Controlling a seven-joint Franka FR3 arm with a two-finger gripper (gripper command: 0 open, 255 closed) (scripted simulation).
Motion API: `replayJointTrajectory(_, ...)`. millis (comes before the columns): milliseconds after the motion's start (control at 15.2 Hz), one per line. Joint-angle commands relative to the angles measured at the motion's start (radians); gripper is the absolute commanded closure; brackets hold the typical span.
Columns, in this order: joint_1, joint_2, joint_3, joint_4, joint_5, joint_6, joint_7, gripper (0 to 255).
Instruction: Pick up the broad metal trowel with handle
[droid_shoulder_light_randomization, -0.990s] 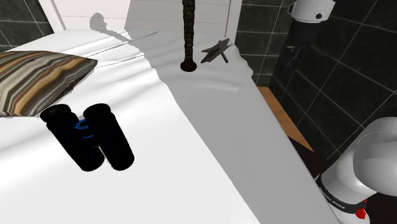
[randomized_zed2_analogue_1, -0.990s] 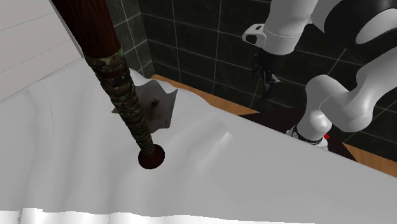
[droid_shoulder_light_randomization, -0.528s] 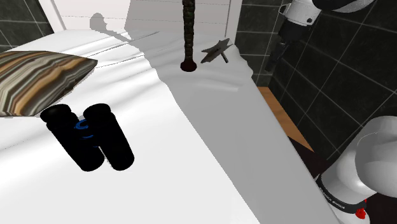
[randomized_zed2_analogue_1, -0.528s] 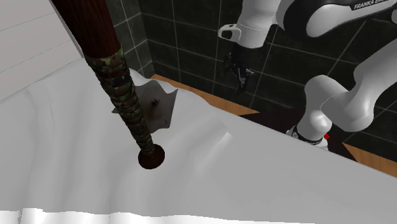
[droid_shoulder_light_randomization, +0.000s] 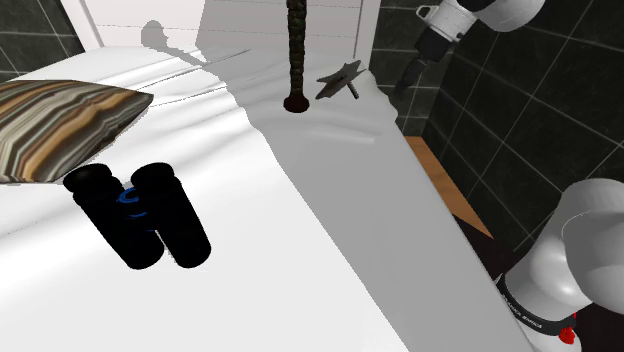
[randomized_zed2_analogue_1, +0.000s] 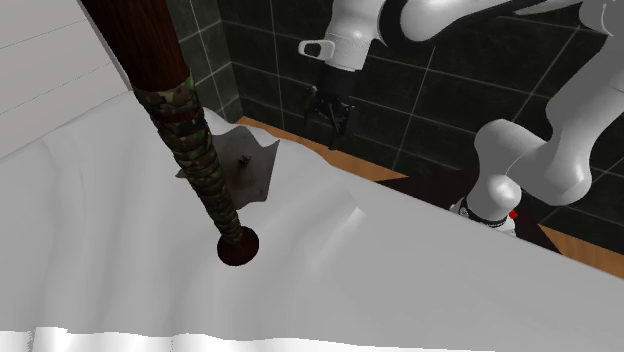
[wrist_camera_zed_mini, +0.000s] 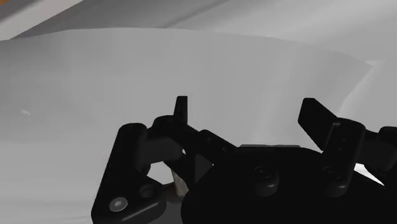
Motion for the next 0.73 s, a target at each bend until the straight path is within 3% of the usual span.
replayJointTrajectory(0, 0.065, 0.079, -0.081, 0.064, 0.102, 0.019, -0.148, 0)
replayJointTrajectory(198, 0.155, 0.207, -0.196, 0.179, 0.283, -0.009, -0.364, 0)
replayJointTrajectory(396, 0.205, 0.368, -0.294, 0.319, 0.501, -0.102, -0.581, 0)
replayJointTrajectory(594, 0.168, 0.55, -0.331, 0.479, 0.722, -0.249, -0.762, 0)
replayJointTrajectory(660, 0.147, 0.578, -0.322, 0.507, 0.755, -0.275, -0.785, 0)
